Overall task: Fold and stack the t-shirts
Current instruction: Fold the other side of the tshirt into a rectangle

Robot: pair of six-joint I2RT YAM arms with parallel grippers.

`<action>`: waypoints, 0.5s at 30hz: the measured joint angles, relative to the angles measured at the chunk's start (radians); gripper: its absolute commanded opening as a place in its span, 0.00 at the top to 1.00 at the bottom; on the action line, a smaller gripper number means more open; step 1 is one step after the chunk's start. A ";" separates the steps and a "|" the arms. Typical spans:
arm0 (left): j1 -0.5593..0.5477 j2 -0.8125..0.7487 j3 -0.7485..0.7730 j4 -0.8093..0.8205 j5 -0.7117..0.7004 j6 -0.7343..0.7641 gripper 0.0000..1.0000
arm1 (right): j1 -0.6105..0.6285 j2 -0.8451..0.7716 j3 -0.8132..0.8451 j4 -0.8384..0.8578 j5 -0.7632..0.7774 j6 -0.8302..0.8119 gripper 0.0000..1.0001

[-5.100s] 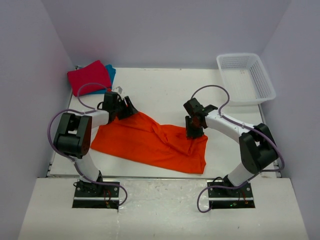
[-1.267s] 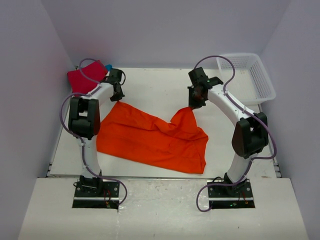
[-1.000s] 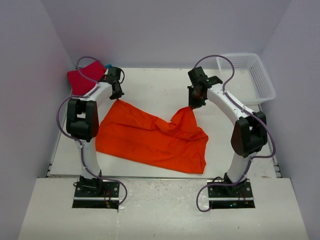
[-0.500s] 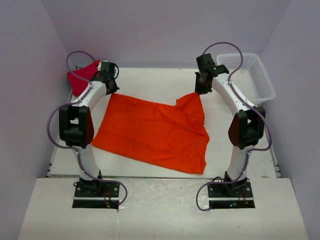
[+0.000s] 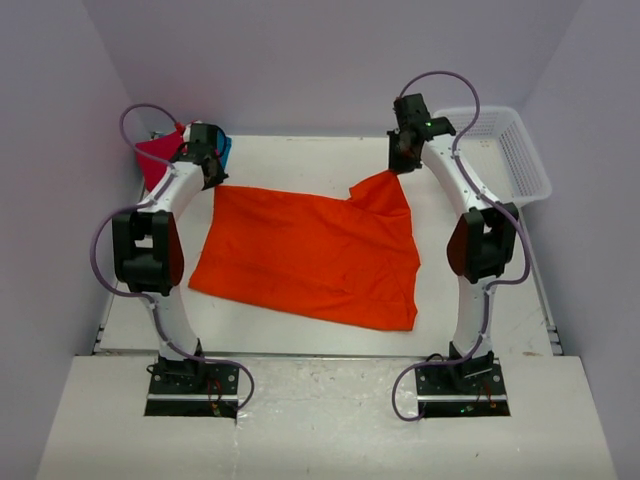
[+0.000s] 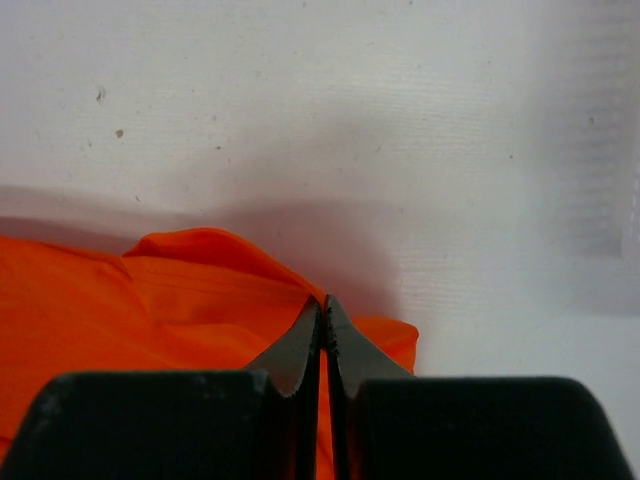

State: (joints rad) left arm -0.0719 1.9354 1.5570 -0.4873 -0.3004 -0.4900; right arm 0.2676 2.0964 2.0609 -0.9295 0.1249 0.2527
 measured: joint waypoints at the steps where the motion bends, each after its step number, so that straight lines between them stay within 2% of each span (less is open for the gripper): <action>1: 0.008 0.000 0.000 0.000 0.000 0.000 1.00 | -0.005 0.010 0.012 -0.001 -0.010 -0.002 1.00; 8: 0.032 0.000 -0.003 0.001 0.001 -0.005 1.00 | -0.026 0.013 0.022 0.003 -0.050 0.003 1.00; 15: 0.031 -0.002 -0.063 0.005 0.008 -0.008 1.00 | -0.018 -0.167 -0.235 0.025 -0.095 0.036 1.00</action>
State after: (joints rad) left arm -0.0406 1.9331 1.4944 -0.4824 -0.2924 -0.4976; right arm 0.2493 1.9293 1.8256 -0.9047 0.0296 0.2886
